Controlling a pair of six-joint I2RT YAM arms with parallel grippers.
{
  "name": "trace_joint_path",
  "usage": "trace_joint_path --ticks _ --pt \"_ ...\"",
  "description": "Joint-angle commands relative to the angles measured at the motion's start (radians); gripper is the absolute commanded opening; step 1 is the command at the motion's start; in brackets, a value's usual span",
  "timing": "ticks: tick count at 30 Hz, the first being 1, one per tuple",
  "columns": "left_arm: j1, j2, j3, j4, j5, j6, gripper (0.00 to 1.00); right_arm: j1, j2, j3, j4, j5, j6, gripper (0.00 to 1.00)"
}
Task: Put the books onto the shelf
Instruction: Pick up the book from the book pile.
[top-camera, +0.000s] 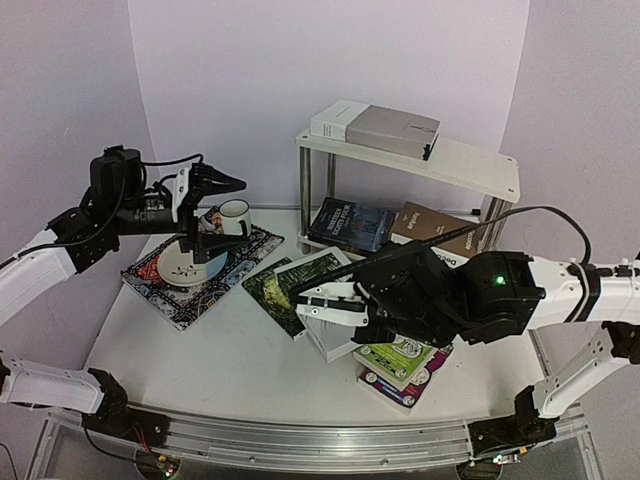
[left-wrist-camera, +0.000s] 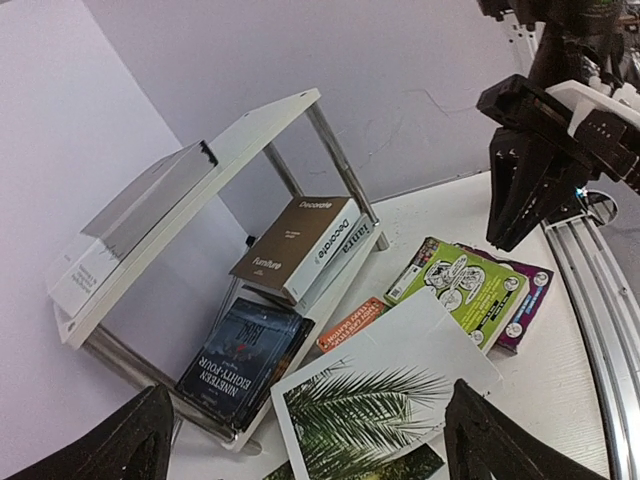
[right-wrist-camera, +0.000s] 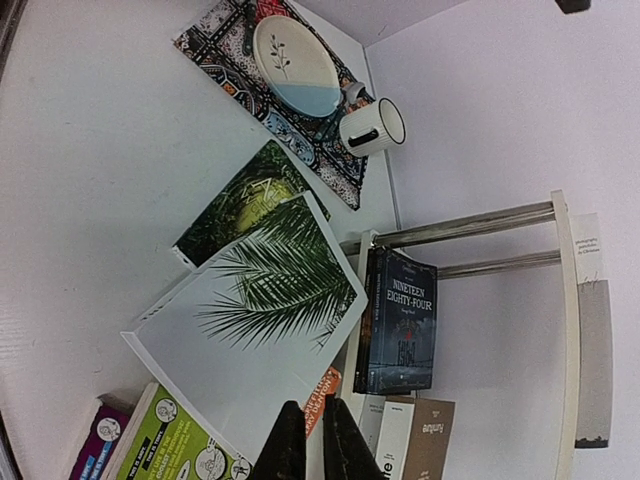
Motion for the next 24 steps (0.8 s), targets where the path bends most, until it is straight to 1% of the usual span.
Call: trace_joint_path --ticks 1,2,3,4,5,6,8,9,11,13,16,19,21,24 --pt "-0.125 0.039 0.064 -0.033 -0.089 0.165 0.95 -0.004 -0.042 0.052 -0.023 -0.048 0.002 0.08" --pt "-0.142 0.049 0.066 -0.040 -0.117 0.191 0.95 -0.005 -0.046 0.052 -0.022 -0.057 0.002 0.08" --pt "-0.151 0.053 0.064 -0.042 -0.131 0.204 0.95 -0.005 -0.048 0.051 -0.024 -0.061 0.006 0.11" --pt "-0.154 0.055 0.058 -0.043 -0.148 0.216 0.96 -0.005 -0.046 0.047 -0.029 -0.066 0.012 0.19" --pt "-0.155 0.054 0.051 -0.043 -0.167 0.217 0.96 -0.005 -0.043 0.037 -0.039 -0.071 0.024 0.38" --pt "-0.155 0.052 0.042 -0.042 -0.194 0.219 0.97 -0.005 -0.038 0.018 -0.045 -0.075 0.036 0.50" --pt "-0.155 0.036 0.017 -0.043 -0.251 0.216 0.97 -0.005 -0.018 -0.031 -0.050 -0.063 0.065 0.69" --pt "-0.155 0.026 -0.002 -0.039 -0.271 0.209 0.97 -0.005 -0.009 -0.060 -0.050 -0.056 0.081 0.82" --pt "-0.155 -0.011 -0.039 -0.027 -0.330 0.188 0.98 -0.004 0.025 -0.105 -0.038 -0.040 0.110 0.96" --pt "-0.155 -0.050 -0.085 0.004 -0.392 0.142 0.99 -0.005 0.064 -0.152 0.001 -0.021 0.124 0.98" --pt "-0.153 -0.114 -0.149 0.046 -0.495 0.085 1.00 -0.007 0.140 -0.201 0.073 0.008 0.118 0.98" --pt "-0.152 -0.143 -0.191 0.065 -0.573 0.036 1.00 -0.015 0.212 -0.229 0.157 0.034 0.086 0.98" --pt "-0.151 -0.152 -0.207 0.068 -0.608 0.019 1.00 -0.025 0.266 -0.245 0.227 0.062 0.053 0.98" --pt "-0.152 -0.162 -0.221 0.069 -0.618 0.003 1.00 -0.043 0.344 -0.254 0.313 0.096 0.007 0.98"
